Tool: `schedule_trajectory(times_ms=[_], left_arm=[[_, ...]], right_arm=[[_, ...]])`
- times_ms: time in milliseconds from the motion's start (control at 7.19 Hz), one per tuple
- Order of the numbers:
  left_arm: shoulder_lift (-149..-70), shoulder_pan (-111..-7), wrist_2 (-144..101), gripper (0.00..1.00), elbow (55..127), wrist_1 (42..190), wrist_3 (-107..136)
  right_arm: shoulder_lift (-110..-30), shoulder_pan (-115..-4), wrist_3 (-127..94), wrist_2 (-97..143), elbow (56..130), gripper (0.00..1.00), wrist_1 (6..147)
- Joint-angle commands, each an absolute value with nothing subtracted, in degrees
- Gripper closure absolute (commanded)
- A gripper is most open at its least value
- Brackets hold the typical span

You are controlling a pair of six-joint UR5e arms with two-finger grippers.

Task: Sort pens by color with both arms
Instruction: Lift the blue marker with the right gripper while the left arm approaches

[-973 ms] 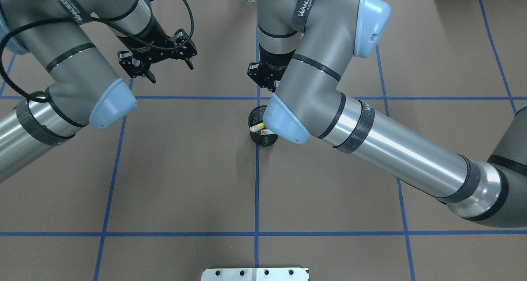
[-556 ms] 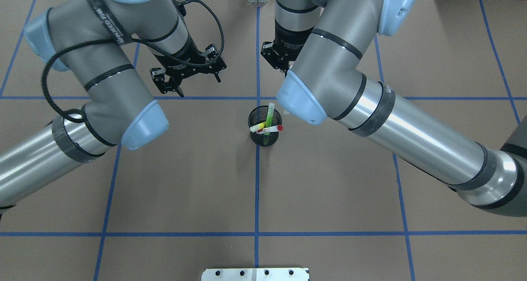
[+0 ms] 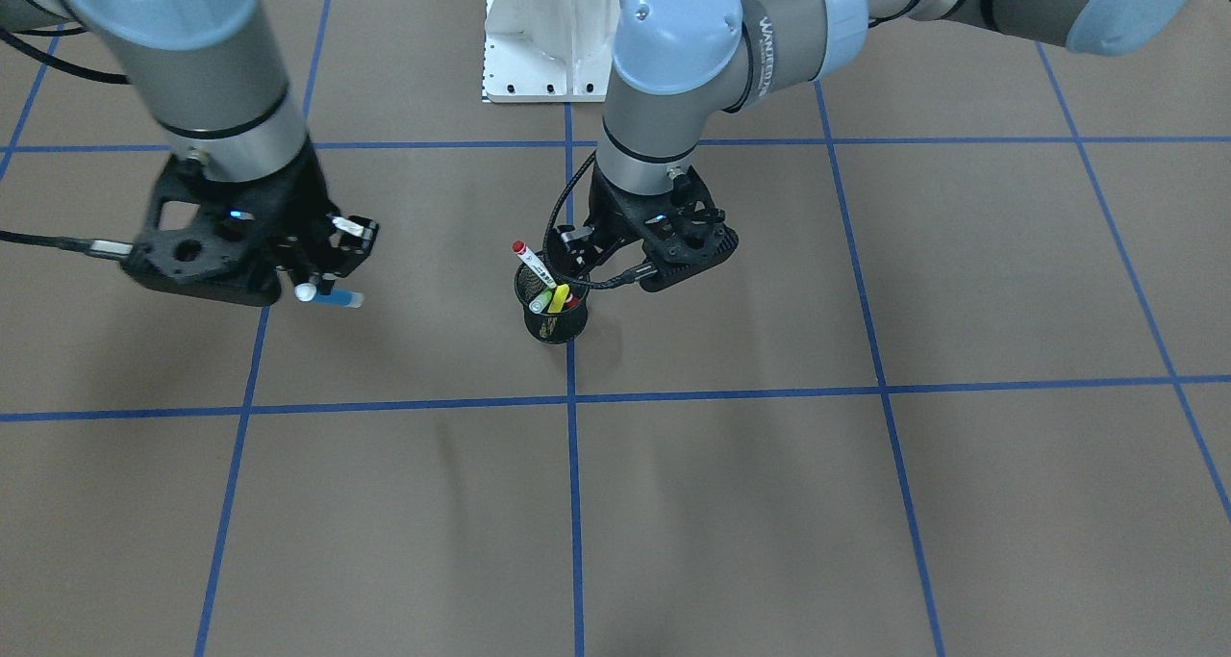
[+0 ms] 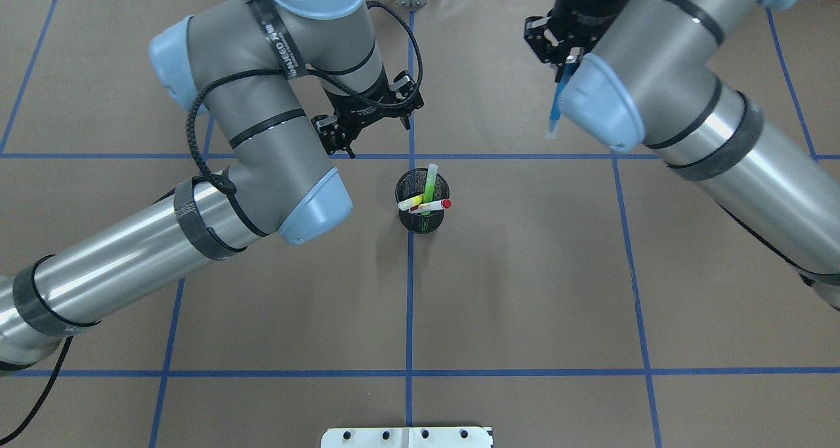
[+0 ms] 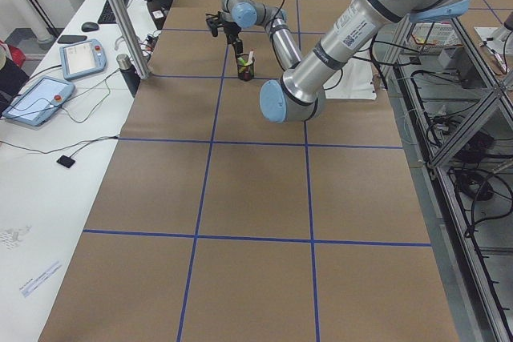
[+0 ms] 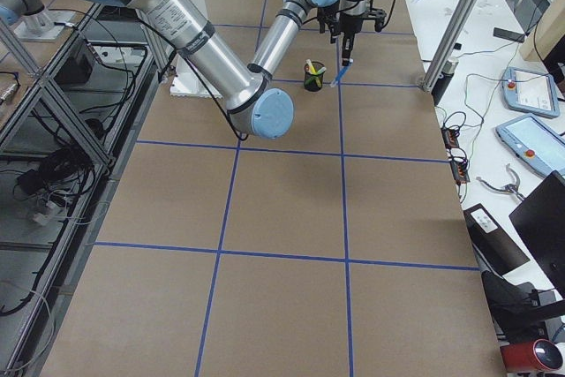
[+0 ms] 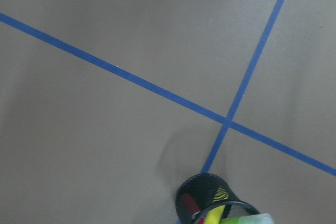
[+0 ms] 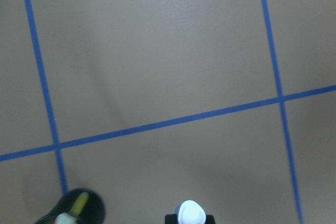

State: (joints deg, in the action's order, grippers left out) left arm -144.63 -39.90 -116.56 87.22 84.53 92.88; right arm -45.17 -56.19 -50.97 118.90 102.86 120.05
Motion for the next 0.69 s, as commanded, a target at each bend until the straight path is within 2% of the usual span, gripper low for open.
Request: schedule_trajectory(times_ms=[0, 139, 556], left_arm=[[-146.95, -35.89, -111.05, 0.02, 82.37, 89.27, 103.92], [-147.21, -34.12, -110.48, 0.03, 79.66, 92.78, 108.67], [-148.01, -32.08, -110.57, 0.07, 79.45, 93.17, 111.18]], right_arm=[[-50.87, -60.73, -46.50, 124.14, 104.42, 0.78, 117.42], [-52.89, -60.65, -46.15, 129.06, 101.72, 0.78, 118.47], [-51.34, -62.84, -34.68, 137.19, 84.52, 0.78, 123.47]])
